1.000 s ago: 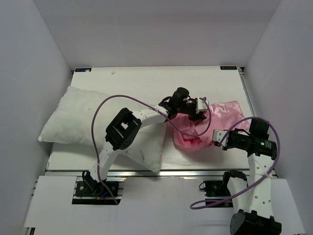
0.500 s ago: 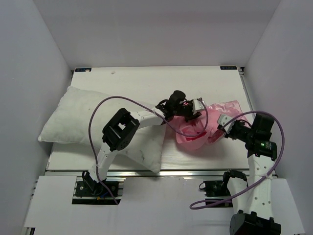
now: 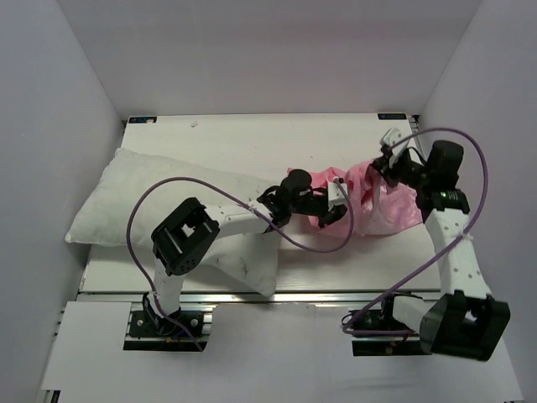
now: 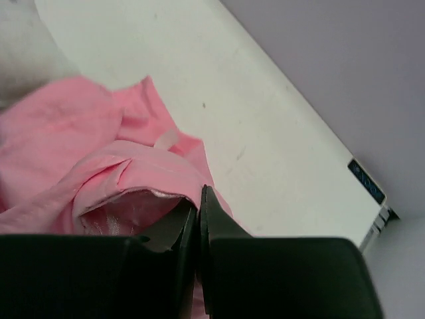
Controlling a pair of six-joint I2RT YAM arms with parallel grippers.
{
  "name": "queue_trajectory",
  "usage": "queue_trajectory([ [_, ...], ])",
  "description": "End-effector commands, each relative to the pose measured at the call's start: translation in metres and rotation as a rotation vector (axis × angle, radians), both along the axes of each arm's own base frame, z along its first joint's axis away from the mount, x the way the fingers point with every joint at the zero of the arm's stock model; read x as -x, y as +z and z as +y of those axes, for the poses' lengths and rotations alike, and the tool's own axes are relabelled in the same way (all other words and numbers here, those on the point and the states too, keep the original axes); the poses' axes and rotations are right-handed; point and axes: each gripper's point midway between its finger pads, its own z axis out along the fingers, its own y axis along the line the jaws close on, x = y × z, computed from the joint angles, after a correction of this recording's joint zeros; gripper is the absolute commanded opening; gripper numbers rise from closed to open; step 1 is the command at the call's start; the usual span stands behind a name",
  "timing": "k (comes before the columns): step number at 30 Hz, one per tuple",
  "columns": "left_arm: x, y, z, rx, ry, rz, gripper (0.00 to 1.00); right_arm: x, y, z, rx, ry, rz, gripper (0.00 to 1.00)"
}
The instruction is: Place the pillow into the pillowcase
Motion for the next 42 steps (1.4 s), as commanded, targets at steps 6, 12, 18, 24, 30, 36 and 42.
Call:
queue_trajectory([
  [6,0.033,0.066,-0.026,0.154,-0.104,-0.012,0.00,-0.040,0.094,0.096,-0.157,0.197,-0.129,0.07],
  [12,0.027,0.142,-0.026,0.293,-0.072,-0.112,0.00,-0.049,0.135,0.155,-0.266,0.376,-0.079,0.13],
  [18,0.033,0.236,-0.011,0.509,-0.049,-0.177,0.00,-0.048,0.167,0.174,-0.335,0.453,-0.054,0.17],
  [24,0.048,0.318,0.002,0.665,-0.095,-0.254,0.00,-0.028,0.231,0.185,-0.405,0.532,-0.161,0.17],
  [30,0.061,0.385,0.028,0.791,-0.079,-0.348,0.00,-0.043,0.252,0.188,-0.444,0.518,-0.163,0.17],
  [36,0.036,0.392,0.051,0.706,0.136,-0.403,0.00,-0.086,0.205,0.199,-0.440,0.460,0.049,0.30],
  [42,-0.007,0.325,0.106,0.585,0.435,-0.258,0.00,-0.093,0.115,0.200,-0.349,0.425,0.267,0.71],
])
